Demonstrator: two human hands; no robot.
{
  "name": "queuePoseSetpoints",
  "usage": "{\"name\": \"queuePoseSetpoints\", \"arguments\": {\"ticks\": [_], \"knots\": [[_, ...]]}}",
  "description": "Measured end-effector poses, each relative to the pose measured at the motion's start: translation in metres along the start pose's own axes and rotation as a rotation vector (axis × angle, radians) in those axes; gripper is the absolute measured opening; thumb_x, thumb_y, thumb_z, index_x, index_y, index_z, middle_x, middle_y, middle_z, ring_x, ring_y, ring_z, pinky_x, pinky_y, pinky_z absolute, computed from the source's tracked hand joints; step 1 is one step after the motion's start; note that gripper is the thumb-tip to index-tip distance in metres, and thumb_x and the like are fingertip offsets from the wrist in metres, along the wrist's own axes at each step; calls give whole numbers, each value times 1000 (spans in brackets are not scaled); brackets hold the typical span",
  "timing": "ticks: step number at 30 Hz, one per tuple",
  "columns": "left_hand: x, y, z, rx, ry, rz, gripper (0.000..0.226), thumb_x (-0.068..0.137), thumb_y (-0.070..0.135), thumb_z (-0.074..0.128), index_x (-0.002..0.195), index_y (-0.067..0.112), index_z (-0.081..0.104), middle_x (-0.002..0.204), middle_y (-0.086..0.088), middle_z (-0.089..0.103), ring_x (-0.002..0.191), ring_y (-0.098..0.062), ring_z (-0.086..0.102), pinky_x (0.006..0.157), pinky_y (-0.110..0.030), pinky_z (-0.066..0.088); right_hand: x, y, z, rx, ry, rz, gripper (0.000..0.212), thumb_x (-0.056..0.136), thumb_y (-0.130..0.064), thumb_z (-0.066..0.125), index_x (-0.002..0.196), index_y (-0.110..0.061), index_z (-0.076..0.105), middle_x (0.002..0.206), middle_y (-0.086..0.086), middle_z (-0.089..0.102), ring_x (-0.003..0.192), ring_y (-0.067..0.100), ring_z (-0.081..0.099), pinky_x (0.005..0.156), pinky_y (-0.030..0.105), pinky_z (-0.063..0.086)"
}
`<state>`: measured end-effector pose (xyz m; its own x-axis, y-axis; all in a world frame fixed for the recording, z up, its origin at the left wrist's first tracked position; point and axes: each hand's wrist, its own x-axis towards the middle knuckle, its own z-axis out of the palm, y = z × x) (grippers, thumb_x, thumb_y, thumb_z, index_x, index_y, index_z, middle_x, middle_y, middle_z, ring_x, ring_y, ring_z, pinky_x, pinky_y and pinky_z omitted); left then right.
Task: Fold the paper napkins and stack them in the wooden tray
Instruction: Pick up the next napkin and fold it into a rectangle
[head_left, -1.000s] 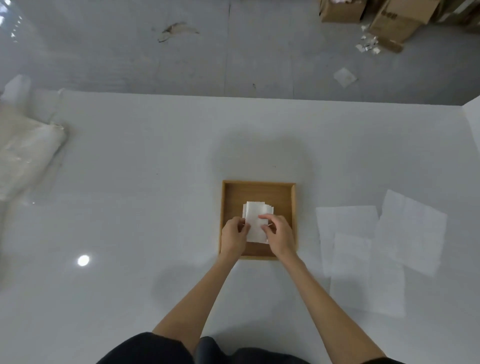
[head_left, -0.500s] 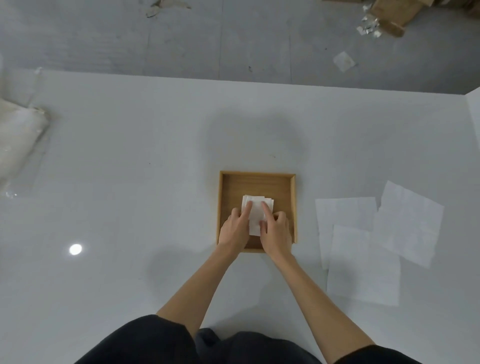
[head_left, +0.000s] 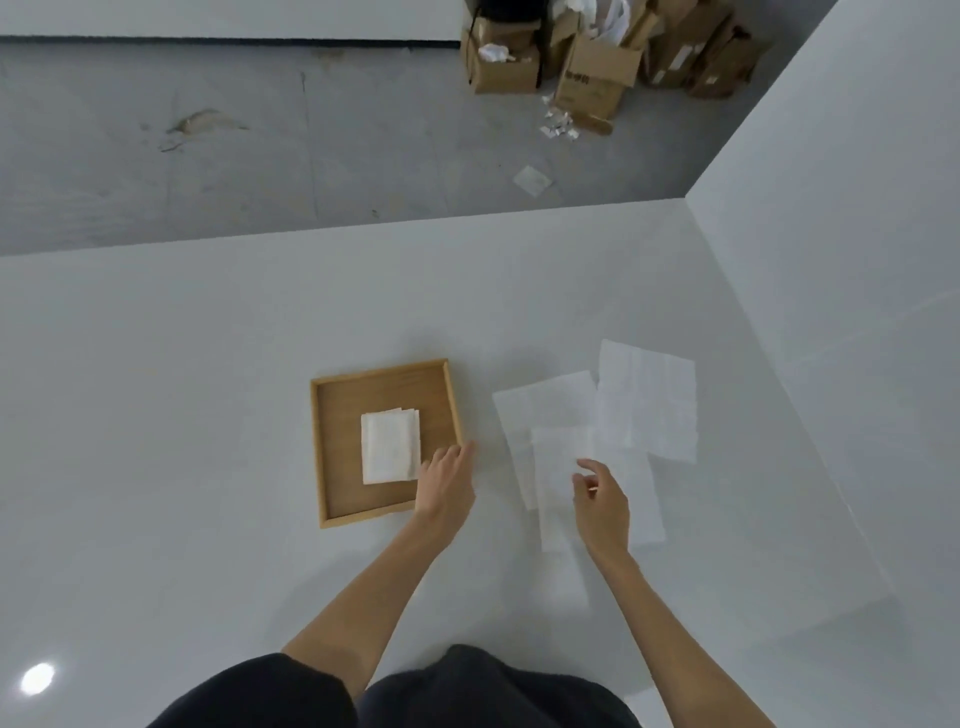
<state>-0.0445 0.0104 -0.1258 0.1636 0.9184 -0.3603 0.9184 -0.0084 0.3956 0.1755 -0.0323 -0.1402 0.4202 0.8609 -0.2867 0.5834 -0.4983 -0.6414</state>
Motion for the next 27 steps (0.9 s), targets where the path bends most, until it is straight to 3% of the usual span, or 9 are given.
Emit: {"name": "queuePoseSetpoints", "arguments": {"ticks": [2,7,12,14,17,20,23,27], "knots": [[14,38,9,25,-4,65,40,89,-9,46,124,10,54,113,-8,66,108,-29,60,83,-34,43,17,32,-43,55,70,96,22,100,-23,52,119,-17,64,101,3,71,90,22,69,82,38,54],[66,117,21,153,-18,144,34,98,9,48,131,17,56,120,-3,70,115,-25,59,101,-35,32,79,80,-106,57,85,268,22,97,-22,56,106,-9,70,100,10,74,96,31,68,87,43,53],[141,188,20,252,30,138,28,101,16,43,123,20,61,116,-2,71,118,-26,58,101,-37,29,152,95,-124,61,91,380,15,89,-16,54,78,-11,62,73,9,61,78,34,63,69,39,48],[172,207,19,305,31,151,25,103,19,41,114,18,63,114,-4,71,114,-27,59,97,-36,33,169,96,-120,32,70,455,17,90,-21,56,95,-9,66,90,14,67,89,35,66,74,38,46],[220,231,32,341,-4,164,28,106,26,39,118,16,62,120,-5,67,117,-27,57,99,-36,35,188,104,-115,-57,58,525,37,94,-32,58,121,-6,58,119,16,63,105,37,66,83,39,48],[263,253,47,285,-67,184,33,105,32,44,133,16,54,136,-4,57,129,-26,47,106,-36,32,198,110,-115,-160,70,495,39,95,-36,55,119,-6,52,119,14,58,97,37,68,79,40,51],[286,270,63,183,-149,207,54,99,39,56,147,18,40,150,-6,42,140,-29,34,114,-38,25,203,119,-117,-178,93,473,30,95,-34,53,108,-7,52,112,13,58,89,37,66,73,40,51],[301,280,80,288,-147,186,61,91,38,67,140,17,39,144,-7,43,132,-31,36,111,-38,26,210,121,-113,-148,77,475,19,95,-29,56,103,-11,56,110,9,59,91,34,65,74,40,50]]}}
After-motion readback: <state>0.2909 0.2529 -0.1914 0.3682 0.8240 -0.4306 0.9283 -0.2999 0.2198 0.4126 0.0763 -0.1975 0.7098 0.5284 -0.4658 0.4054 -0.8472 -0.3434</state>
